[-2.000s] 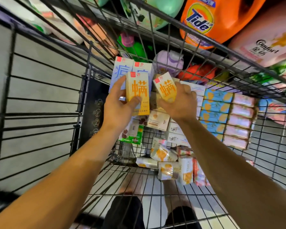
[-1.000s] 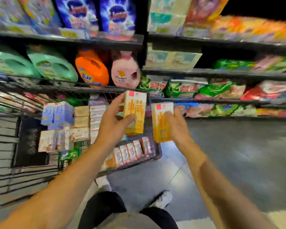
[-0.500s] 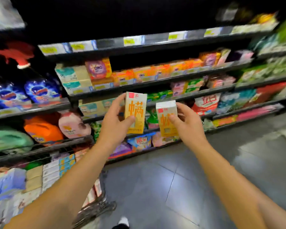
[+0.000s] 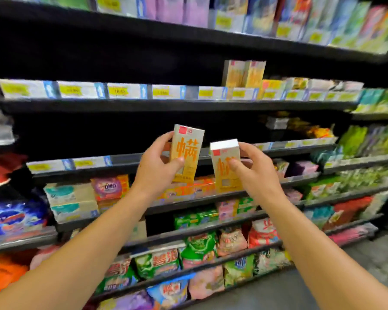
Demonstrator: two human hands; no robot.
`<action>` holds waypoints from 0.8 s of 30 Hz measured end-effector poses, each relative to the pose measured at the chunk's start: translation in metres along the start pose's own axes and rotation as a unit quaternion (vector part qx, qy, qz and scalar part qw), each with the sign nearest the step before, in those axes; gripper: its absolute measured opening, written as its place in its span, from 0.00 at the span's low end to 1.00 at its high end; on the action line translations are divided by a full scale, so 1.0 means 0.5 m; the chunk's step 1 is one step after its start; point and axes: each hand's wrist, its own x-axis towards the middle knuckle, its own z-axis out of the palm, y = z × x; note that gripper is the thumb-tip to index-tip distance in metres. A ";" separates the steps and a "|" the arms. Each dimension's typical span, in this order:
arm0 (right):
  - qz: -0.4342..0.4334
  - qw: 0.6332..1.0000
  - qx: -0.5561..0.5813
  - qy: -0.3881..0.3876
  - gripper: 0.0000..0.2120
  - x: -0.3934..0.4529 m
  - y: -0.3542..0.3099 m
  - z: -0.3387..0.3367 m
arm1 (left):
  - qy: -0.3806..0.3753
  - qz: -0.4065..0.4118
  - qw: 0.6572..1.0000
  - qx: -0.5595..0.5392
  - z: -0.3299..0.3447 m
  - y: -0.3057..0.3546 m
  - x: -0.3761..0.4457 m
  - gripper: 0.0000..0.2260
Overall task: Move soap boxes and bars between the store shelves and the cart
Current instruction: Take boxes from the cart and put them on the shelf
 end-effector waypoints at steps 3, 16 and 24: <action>-0.021 1.000 0.008 0.006 0.17 0.081 -0.016 -0.003 | -0.003 0.040 0.999 0.014 0.002 0.021 0.085 0.24; -0.065 0.996 0.042 0.050 0.17 0.300 -0.009 -0.074 | 0.027 0.138 0.990 -0.015 0.078 0.130 0.342 0.22; -0.076 0.994 0.065 0.037 0.17 0.395 0.050 -0.146 | 0.056 0.229 0.971 0.049 0.177 0.170 0.415 0.23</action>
